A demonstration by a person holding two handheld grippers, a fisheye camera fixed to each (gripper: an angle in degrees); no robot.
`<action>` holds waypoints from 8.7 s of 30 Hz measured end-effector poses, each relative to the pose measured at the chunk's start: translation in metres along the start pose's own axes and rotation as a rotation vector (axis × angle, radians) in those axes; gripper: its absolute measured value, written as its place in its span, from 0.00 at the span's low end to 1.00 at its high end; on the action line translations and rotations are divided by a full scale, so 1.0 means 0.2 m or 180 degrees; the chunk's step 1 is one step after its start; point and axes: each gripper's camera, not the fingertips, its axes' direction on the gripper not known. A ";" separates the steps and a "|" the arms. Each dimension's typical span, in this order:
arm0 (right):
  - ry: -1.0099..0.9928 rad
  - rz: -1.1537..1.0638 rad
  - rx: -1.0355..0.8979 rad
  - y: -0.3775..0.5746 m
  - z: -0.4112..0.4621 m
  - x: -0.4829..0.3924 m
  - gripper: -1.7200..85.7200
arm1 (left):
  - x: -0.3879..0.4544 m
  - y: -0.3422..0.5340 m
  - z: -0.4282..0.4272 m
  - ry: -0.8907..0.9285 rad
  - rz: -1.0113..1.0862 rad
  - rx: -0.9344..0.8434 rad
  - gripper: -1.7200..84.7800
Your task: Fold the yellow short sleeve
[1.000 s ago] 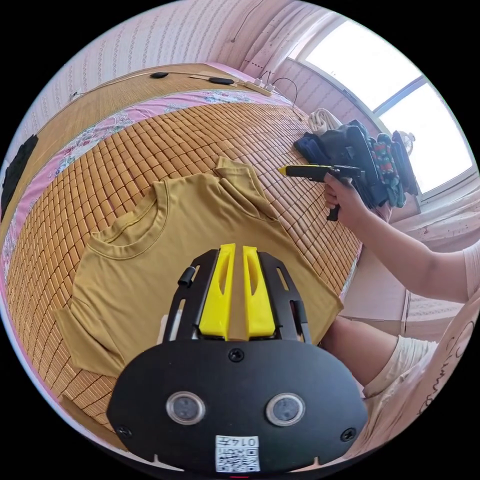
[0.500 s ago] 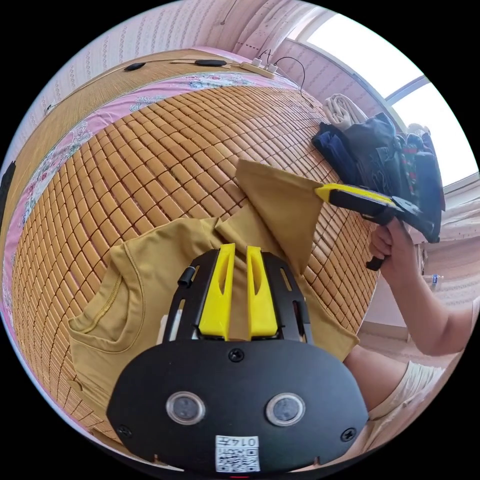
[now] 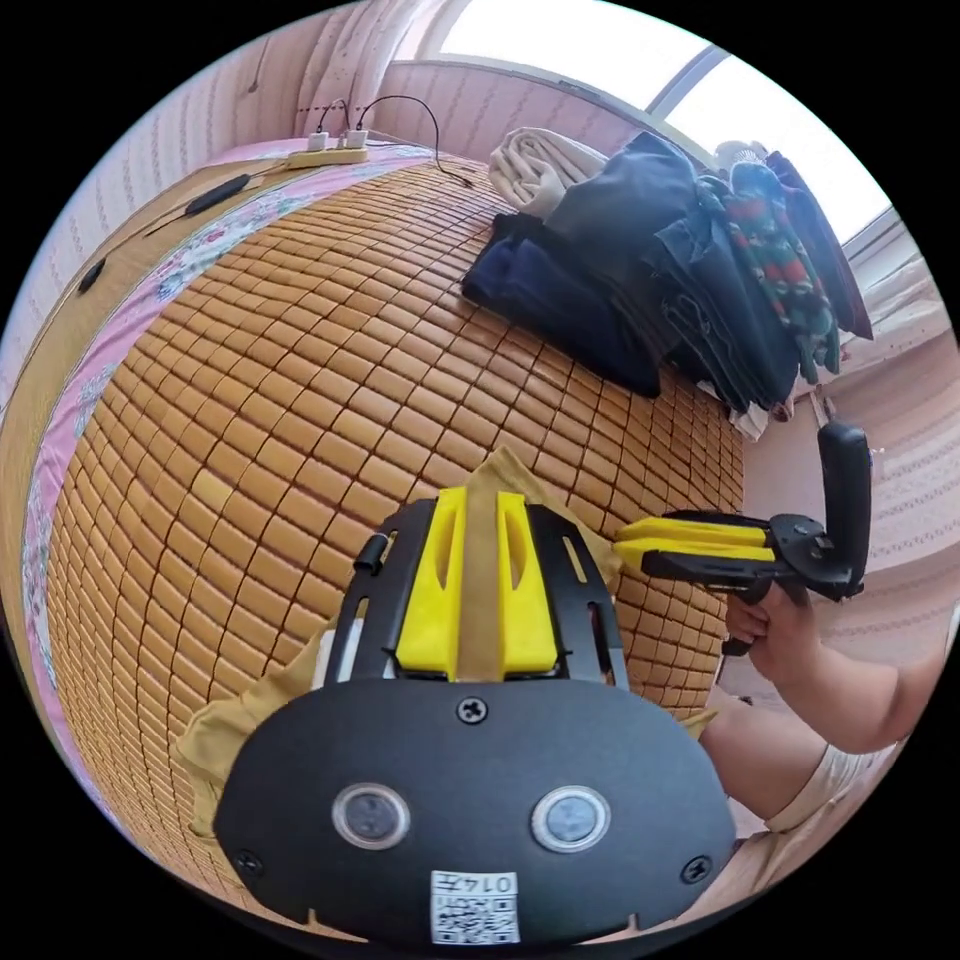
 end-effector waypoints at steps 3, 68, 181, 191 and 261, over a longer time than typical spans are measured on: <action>-0.0068 -0.0022 -0.0110 0.00 0.03 -0.01 0.09 | 0.07 -0.08 0.11 -0.0230 0.0227 -0.0330 0.08; -0.0780 -0.4892 -0.1616 0.59 1.72 -4.31 0.02 | -0.09 3.94 -2.22 -0.0967 -0.4358 0.1515 0.01; 0.0173 -0.3411 -0.1708 0.65 0.57 -2.44 0.01 | 0.44 3.63 -1.99 -0.0340 -0.3764 0.0692 0.06; -0.0476 -0.4683 -0.1701 0.94 1.22 -3.70 0.06 | 0.29 4.18 -2.17 -0.0770 -0.4640 0.1372 0.09; 0.0273 -0.4009 -0.1449 0.09 1.58 -3.68 0.03 | 0.08 3.32 -1.57 -0.0547 -0.3120 0.0826 0.02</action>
